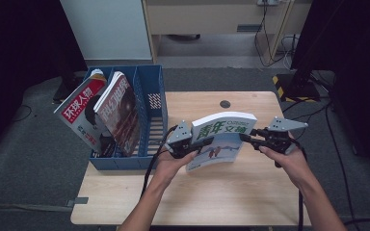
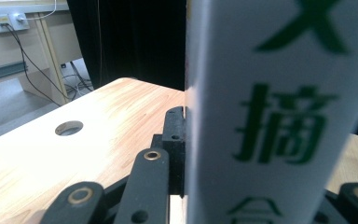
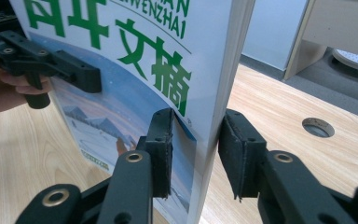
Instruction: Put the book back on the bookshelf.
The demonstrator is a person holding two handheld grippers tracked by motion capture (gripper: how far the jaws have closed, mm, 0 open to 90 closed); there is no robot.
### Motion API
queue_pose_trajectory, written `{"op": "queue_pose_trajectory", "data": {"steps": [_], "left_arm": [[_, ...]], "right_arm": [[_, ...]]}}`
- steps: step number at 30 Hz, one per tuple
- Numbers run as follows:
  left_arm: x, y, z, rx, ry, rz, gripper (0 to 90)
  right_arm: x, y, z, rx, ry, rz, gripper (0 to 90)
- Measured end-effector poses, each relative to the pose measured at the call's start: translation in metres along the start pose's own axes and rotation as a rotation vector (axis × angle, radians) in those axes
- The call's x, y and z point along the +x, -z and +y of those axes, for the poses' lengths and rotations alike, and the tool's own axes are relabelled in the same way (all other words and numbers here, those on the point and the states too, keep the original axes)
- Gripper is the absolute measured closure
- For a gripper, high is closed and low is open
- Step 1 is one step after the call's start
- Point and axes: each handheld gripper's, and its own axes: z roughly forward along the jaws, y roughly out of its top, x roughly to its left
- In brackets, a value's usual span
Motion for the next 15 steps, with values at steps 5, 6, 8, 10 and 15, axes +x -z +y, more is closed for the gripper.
{"op": "queue_pose_trajectory", "data": {"steps": [5, 6, 8, 10, 15], "left_arm": [[-0.0001, 0.0023, 0.0029, -0.001, 0.000, -0.004, 73.7], [-0.0006, 0.0023, 0.0031, 0.000, -0.001, -0.004, 73.7], [-0.0019, 0.0016, 0.0036, 0.003, -0.006, -0.006, 73.7], [-0.0031, 0.0010, 0.0040, 0.008, -0.013, -0.009, 73.7], [-0.0019, 0.0017, 0.0048, 0.006, -0.006, -0.005, 73.7]], "right_arm": [[-0.0005, -0.0017, 0.0026, -0.014, -0.019, -0.004, 60.7], [-0.0010, -0.0019, 0.0032, -0.018, -0.024, -0.010, 58.9], [-0.0018, -0.0023, 0.0034, -0.021, -0.031, -0.014, 55.3], [-0.0030, -0.0027, 0.0032, -0.023, -0.050, -0.018, 49.4], [-0.0057, -0.0038, -0.0011, 0.006, -0.075, -0.038, 27.3]]}}
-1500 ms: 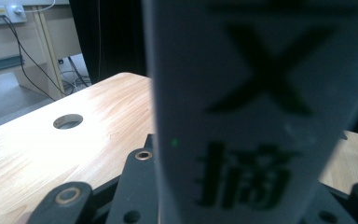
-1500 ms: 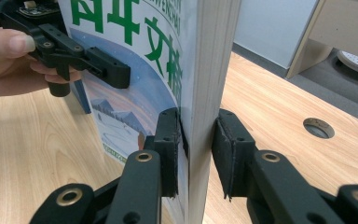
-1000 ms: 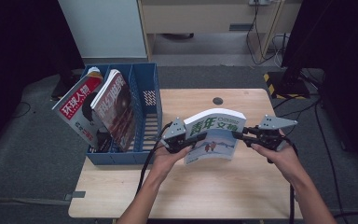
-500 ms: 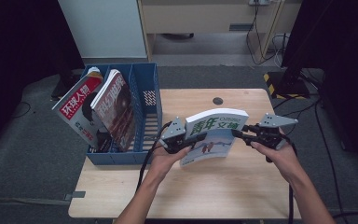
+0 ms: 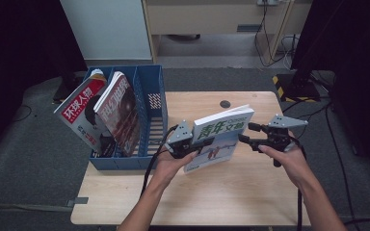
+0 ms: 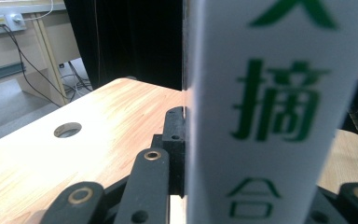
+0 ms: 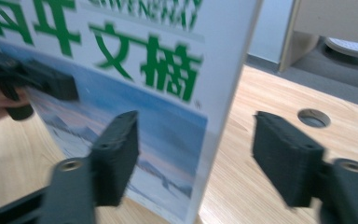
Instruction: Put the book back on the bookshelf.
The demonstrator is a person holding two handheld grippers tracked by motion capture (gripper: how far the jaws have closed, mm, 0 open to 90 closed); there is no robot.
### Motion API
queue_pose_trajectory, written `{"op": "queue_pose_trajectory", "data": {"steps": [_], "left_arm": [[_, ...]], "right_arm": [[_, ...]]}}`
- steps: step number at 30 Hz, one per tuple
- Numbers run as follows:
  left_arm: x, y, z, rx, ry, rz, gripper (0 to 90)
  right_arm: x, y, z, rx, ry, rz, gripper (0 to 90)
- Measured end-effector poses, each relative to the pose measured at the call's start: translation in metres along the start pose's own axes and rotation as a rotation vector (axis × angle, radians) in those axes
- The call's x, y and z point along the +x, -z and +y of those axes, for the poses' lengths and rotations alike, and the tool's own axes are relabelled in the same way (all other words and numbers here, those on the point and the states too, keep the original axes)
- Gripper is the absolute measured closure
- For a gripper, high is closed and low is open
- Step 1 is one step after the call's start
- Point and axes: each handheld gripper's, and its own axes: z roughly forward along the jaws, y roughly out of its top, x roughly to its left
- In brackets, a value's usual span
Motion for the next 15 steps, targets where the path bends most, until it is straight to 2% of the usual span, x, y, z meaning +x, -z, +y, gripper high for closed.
{"op": "queue_pose_trajectory", "data": {"steps": [2, 5, 10, 13, 15], "left_arm": [[0.001, 0.001, 0.001, -0.001, 0.000, 0.004, 73.7], [0.001, 0.002, 0.003, 0.000, -0.004, 0.009, 73.8], [0.001, 0.003, 0.005, 0.001, -0.005, 0.009, 73.7], [0.001, 0.005, 0.006, 0.001, -0.005, 0.008, 73.7], [0.002, 0.005, 0.006, -0.002, -0.003, 0.010, 73.7]], "right_arm": [[-0.001, -0.001, -0.003, 0.013, -0.001, -0.012, 20.8], [-0.002, -0.004, -0.008, 0.022, -0.008, -0.043, 15.8], [-0.002, -0.009, -0.019, 0.034, -0.032, -0.093, 10.6], [-0.003, -0.013, -0.028, 0.049, -0.047, -0.124, 10.4], [-0.005, -0.015, -0.037, 0.057, -0.075, -0.140, 9.0]]}}
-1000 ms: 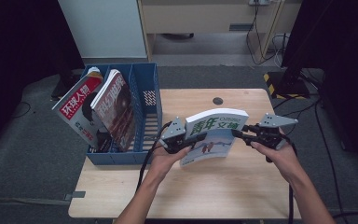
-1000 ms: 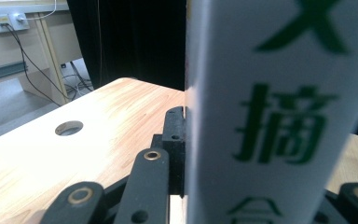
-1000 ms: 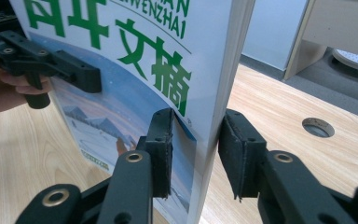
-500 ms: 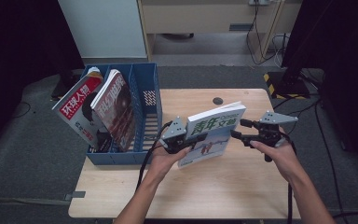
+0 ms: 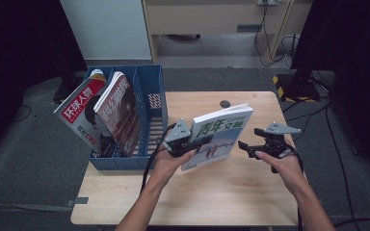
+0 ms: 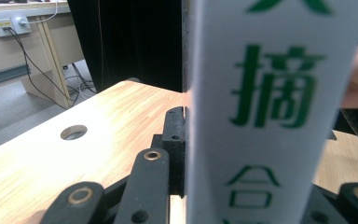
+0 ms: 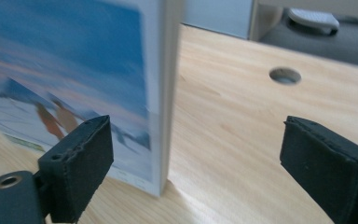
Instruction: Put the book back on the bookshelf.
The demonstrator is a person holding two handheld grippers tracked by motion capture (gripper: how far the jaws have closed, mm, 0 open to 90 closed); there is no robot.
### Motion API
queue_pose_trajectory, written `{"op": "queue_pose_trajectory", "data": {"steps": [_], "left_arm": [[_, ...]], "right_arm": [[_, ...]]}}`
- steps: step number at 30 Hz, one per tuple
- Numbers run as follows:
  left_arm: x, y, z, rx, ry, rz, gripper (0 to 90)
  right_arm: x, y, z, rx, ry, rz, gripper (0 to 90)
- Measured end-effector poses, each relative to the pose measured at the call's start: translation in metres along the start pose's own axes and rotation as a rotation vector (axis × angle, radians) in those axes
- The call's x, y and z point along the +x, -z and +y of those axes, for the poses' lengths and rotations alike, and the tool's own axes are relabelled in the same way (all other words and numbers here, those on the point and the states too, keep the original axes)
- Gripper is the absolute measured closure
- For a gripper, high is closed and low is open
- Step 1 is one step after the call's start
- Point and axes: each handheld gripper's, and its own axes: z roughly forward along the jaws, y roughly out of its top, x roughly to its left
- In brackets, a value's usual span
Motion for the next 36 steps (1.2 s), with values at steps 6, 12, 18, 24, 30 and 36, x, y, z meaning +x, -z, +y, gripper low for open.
{"op": "queue_pose_trajectory", "data": {"steps": [6, 12, 18, 24, 30, 36], "left_arm": [[0.001, 0.001, -0.001, 0.001, 0.008, -0.001, 73.7], [0.003, 0.001, -0.001, -0.001, 0.013, -0.002, 73.7], [0.003, 0.002, 0.001, -0.001, 0.011, 0.002, 73.7], [0.004, 0.007, 0.004, -0.018, 0.021, 0.006, 73.8], [0.003, 0.011, 0.010, -0.020, 0.009, 0.008, 73.7], [0.002, 0.015, 0.015, -0.031, 0.006, 0.009, 73.7]], "right_arm": [[-0.004, -0.008, -0.018, 0.063, -0.064, -0.045, 7.8], [-0.008, -0.015, -0.028, 0.133, -0.094, -0.106, 7.8], [-0.010, -0.015, -0.032, 0.150, -0.099, -0.128, 7.5], [-0.009, -0.013, -0.044, 0.155, -0.103, -0.152, 6.9], [-0.006, -0.014, -0.053, 0.188, -0.082, -0.177, 6.2], [-0.003, -0.010, -0.059, 0.182, -0.093, -0.190, 6.1]]}}
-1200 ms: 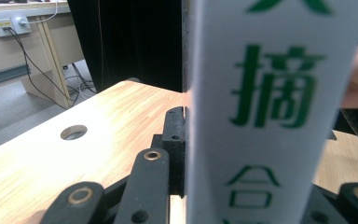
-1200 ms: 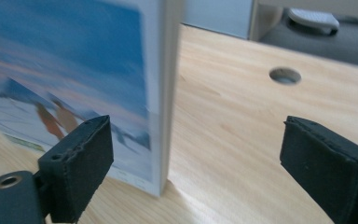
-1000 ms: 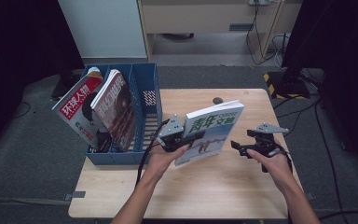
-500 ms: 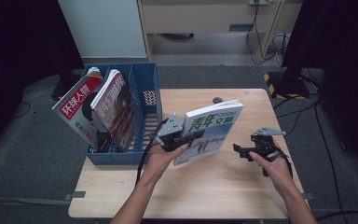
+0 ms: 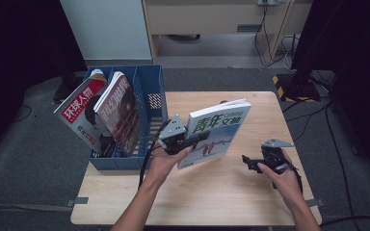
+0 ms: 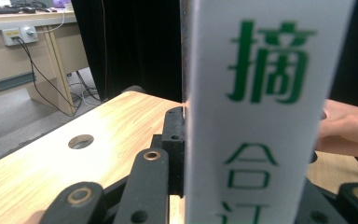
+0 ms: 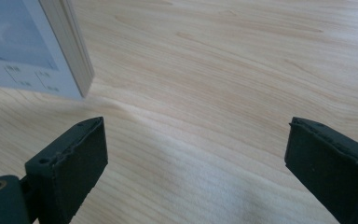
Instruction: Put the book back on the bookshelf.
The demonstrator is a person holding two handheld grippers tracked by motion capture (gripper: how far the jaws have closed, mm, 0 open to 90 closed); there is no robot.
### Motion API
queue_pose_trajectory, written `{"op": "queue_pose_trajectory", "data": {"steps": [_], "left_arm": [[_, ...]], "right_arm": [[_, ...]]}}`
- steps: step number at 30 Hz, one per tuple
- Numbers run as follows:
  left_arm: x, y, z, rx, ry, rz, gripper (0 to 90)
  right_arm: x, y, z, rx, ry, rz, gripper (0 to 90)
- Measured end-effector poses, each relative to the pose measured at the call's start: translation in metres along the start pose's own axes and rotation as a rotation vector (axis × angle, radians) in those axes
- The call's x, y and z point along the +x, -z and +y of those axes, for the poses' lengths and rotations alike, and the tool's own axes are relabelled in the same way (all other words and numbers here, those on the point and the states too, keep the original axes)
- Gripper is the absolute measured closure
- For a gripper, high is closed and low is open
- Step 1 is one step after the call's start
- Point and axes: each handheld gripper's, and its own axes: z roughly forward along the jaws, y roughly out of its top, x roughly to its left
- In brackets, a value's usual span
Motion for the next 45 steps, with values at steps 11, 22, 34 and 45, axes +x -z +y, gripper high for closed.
{"op": "queue_pose_trajectory", "data": {"steps": [11, 22, 34, 45], "left_arm": [[-0.001, 0.009, 0.005, -0.014, 0.011, 0.011, 73.7], [0.003, 0.027, 0.009, -0.023, 0.018, 0.038, 73.7], [0.008, 0.044, 0.019, -0.031, 0.014, 0.066, 73.7], [0.016, 0.065, 0.025, -0.065, 0.032, 0.100, 73.7]], "right_arm": [[0.002, 0.010, -0.006, -0.025, -0.026, -0.019, 6.2], [0.002, 0.009, -0.008, -0.026, -0.046, -0.028, 6.4], [-0.004, 0.011, -0.010, -0.037, -0.079, -0.042, 6.9], [-0.003, 0.010, -0.011, -0.028, -0.081, -0.043, 7.1]]}}
